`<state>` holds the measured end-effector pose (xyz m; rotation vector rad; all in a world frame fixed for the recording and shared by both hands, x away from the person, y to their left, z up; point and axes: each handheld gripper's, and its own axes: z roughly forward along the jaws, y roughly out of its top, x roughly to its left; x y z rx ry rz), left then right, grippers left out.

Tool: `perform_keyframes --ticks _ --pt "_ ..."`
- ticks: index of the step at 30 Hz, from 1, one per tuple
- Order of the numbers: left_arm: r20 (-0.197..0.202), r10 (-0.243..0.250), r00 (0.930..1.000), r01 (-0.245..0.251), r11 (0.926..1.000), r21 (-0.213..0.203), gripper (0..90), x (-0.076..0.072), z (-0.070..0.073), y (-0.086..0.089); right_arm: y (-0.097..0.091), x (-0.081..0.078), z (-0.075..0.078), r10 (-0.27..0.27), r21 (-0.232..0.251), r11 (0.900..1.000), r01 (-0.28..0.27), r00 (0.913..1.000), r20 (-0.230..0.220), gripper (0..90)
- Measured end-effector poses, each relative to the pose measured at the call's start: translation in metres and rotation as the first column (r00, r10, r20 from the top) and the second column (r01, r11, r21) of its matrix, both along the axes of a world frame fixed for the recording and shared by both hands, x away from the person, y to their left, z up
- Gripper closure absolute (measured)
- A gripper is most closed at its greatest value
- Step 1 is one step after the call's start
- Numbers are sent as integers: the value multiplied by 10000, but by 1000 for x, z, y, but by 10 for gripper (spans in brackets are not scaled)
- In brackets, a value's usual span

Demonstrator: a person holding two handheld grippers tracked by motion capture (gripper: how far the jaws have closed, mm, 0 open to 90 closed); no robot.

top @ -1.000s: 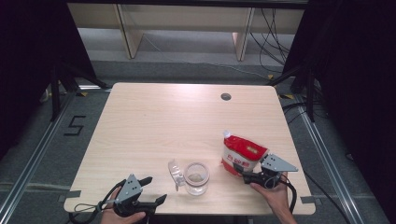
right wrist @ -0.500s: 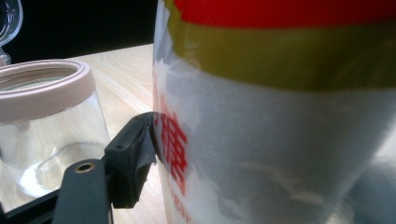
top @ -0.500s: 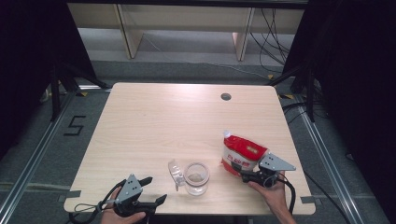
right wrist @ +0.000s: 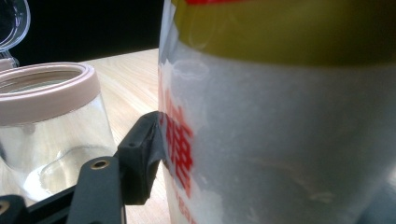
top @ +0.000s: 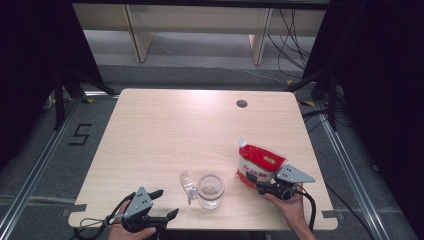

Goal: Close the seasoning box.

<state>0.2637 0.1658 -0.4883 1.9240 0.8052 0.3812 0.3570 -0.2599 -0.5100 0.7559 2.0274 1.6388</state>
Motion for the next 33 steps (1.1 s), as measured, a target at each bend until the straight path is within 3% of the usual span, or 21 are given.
perform_keyframes --ticks 4,5,6,8,11,15,21,23,25,26,30,33 --pt "-13 -1 10000 0 9999 -125 213 0 -1 -1 -1 2 -1 -91 -125 9999 93 9998 178 372" --pt "47 -29 10000 30 10000 -64 212 0 -1 0 1 2 -2 -223 66 9997 221 9993 289 378" --pt "-6 -14 10000 14 9999 -120 213 0 -1 -1 0 3 -1 -133 -106 9999 137 9994 307 383" --pt "-11 -31 10000 31 9999 -130 213 0 -1 -1 1 -1 -1 -141 -143 9998 140 9999 -22 396" --pt "-1 -19 10000 19 9998 -214 213 0 -1 -1 4 -1 -1 -235 -21 9997 235 9997 74 417" --pt "45 -51 10000 51 9999 -125 213 0 -1 -1 3 -1 0 139 -93 9999 -141 9996 -256 426" --pt "4 -55 10000 55 9999 -146 215 -1 0 -1 4 -3 0 -313 -44 9995 312 9994 -114 433" --pt "178 -186 9997 184 9998 90 215 0 1 1 3 -2 0 -22 -93 10000 20 9998 -175 438" --pt "73 -56 10000 55 10000 46 217 -1 1 0 3 -3 1 -163 -145 9998 158 9993 -338 441" --pt "33 -71 10000 71 10000 -35 217 -1 1 0 5 -4 0 -162 166 9997 166 9995 -262 442" --pt "212 -203 9996 203 9998 7 217 1 0 0 2 -3 1 -242 -94 9997 241 9995 -203 443" --pt "36 -81 10000 81 10000 -33 218 0 -1 -1 2 -2 0 -29 -88 10000 27 9998 -191 442"
